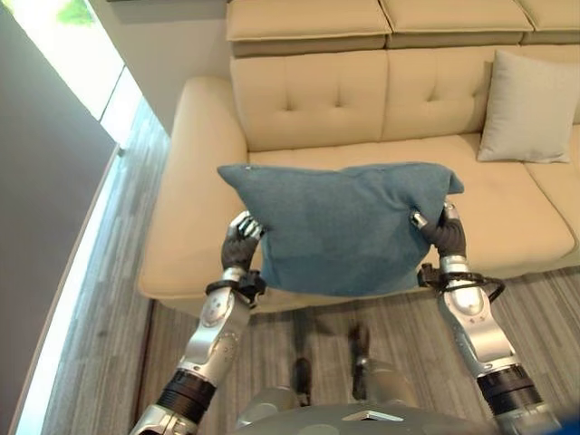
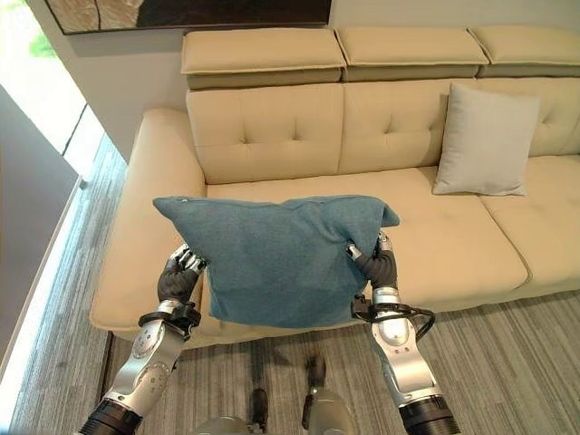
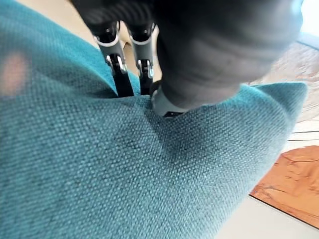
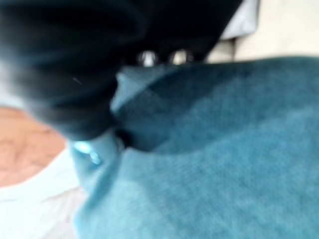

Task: Pick up all the scattered cushions and arrange them neatly on the sofa.

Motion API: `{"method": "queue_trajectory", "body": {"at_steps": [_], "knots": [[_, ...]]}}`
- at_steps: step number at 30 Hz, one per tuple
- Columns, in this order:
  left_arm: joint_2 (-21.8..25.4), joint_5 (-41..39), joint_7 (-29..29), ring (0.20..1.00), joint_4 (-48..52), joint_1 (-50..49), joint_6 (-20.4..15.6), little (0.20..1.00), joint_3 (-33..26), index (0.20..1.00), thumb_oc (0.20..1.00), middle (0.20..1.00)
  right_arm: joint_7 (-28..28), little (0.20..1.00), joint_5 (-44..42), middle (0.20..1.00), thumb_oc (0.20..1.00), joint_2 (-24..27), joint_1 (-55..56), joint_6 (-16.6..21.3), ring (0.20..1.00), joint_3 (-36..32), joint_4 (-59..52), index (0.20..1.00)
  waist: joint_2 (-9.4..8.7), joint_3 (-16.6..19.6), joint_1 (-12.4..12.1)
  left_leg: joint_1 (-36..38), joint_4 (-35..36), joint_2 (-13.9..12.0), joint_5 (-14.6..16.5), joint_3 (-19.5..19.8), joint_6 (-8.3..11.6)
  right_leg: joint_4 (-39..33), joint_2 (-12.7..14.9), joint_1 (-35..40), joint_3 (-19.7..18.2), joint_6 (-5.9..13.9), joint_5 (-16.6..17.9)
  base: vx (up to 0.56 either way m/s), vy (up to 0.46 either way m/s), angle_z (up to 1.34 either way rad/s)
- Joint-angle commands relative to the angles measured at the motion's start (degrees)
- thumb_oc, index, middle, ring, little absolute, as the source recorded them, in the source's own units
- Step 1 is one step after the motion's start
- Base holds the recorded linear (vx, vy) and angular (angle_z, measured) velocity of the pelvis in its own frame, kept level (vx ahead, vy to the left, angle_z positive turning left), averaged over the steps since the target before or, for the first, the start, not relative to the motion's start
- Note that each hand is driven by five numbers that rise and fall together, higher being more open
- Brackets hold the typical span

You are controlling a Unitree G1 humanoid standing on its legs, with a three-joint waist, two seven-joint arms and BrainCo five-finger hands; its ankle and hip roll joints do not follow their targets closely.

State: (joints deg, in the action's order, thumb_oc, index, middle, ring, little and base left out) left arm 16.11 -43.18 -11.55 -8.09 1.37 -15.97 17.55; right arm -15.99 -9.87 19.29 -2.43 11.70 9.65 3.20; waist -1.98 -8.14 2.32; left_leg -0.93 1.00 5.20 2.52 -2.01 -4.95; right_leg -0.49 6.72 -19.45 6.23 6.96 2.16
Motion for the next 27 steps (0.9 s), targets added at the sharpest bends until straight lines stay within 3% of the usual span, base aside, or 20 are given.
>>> {"method": "queue_trajectory", "body": {"at_steps": [1,3,4,5,7,10,14,19,27], "knots": [[-1.8,2.2,5.1,0.200,6.2,5.3,-3.5,0.200,3.5,0.200,0.200,0.200,1.4,0.200,1.0,0.200,0.200,1.3,-6.3,5.0,0.200,-0.2,-5.1,0.200,-0.82,2.7,0.5,5.3,-1.5,-1.5,8.6,4.1,3.46,4.8,-2.4,5.7,0.6,-0.02,-0.5,0.27,-0.143,0.60],[-2.8,1.7,5.9,0.200,5.8,5.6,-3.4,0.200,4.6,0.200,0.200,0.200,1.2,0.200,0.8,0.200,0.200,1.9,-4.8,5.1,0.200,-1.7,-5.6,0.200,-1.12,3.9,1.3,5.1,-6.2,-2.8,10.5,3.5,5.48,4.4,-2.5,9.1,2.3,-1.23,-1.7,0.35,-0.258,0.94],[-3.5,1.0,5.6,0.200,5.5,6.6,-3.5,0.200,5.4,0.200,0.200,0.200,0.7,0.200,0.1,0.200,0.200,2.5,-4.4,5.2,0.200,-2.3,-5.6,0.200,-1.94,3.4,1.8,-0.4,-18.4,-4.2,9.2,1.3,7.44,4.1,-1.8,11.6,3.8,-2.47,-2.7,0.25,-0.249,1.23],[-3.5,1.0,5.6,0.200,5.5,6.7,-3.5,0.200,5.4,0.200,0.200,0.200,0.7,0.200,0.1,0.200,0.200,2.5,-4.4,5.2,0.200,-2.3,-5.6,0.200,-1.86,3.4,1.9,-0.8,-19.1,-4.3,9.5,1.4,7.47,4.1,-1.9,11.5,3.9,-2.51,-2.7,0.08,-0.158,1.04],[-3.9,0.8,5.0,0.200,5.3,7.2,-3.3,0.200,5.8,0.200,0.200,0.200,-0.1,0.200,-0.1,0.200,0.200,3.0,-4.7,5.2,0.200,-2.4,-5.6,0.200,-2.71,2.4,1.7,-6.5,-27.1,-6.3,8.3,-1.7,7.73,4.0,-1.8,13.5,5.1,-4.08,-4.4,0.04,-0.103,0.57],[-4.1,0.8,5.3,0.200,4.8,7.6,-2.6,0.200,6.1,0.200,0.200,0.200,-0.3,0.200,-0.3,0.200,0.200,3.6,-3.9,5.1,0.200,-3.3,-6.0,0.200,-3.39,2.8,1.4,-9.1,-22.3,-8.3,9.1,-5.0,6.47,3.7,-1.7,15.3,6.3,-4.10,-6.0,0.12,-0.043,0.14],[-3.9,1.7,3.9,0.200,4.8,8.2,-2.6,0.200,6.2,0.200,0.200,0.200,-1.6,0.200,-0.5,0.200,0.200,3.8,-4.1,4.6,0.200,-3.9,-5.2,0.200,-2.90,2.3,-0.2,-11.8,-13.1,-9.2,2.1,-2.9,7.59,4.3,-2.9,17.8,6.0,-4.14,-8.4,0.13,0.033,0.08],[-3.3,2.1,4.2,0.200,5.5,7.5,-2.1,0.200,6.2,0.200,0.200,0.200,-0.8,0.200,0.3,0.200,0.200,3.4,-3.6,4.4,0.200,-4.1,-5.3,0.200,-2.25,3.3,-0.4,-7.4,-8.7,-8.2,2.4,-2.7,7.12,6.8,-2.1,18.6,4.5,-3.46,-9.2,0.18,0.156,-0.35],[-1.7,3.2,4.2,0.200,6.7,6.9,-2.3,0.200,4.2,0.200,0.200,0.200,-0.9,0.200,2.8,0.200,0.200,2.6,-5.1,3.8,0.200,-3.8,-5.1,0.200,-1.78,4.6,-1.1,-2.0,-3.8,-6.5,3.9,-6.7,4.97,4.9,0.2,19.1,2.6,-0.77,-7.4,0.06,0.107,-0.24]]}}
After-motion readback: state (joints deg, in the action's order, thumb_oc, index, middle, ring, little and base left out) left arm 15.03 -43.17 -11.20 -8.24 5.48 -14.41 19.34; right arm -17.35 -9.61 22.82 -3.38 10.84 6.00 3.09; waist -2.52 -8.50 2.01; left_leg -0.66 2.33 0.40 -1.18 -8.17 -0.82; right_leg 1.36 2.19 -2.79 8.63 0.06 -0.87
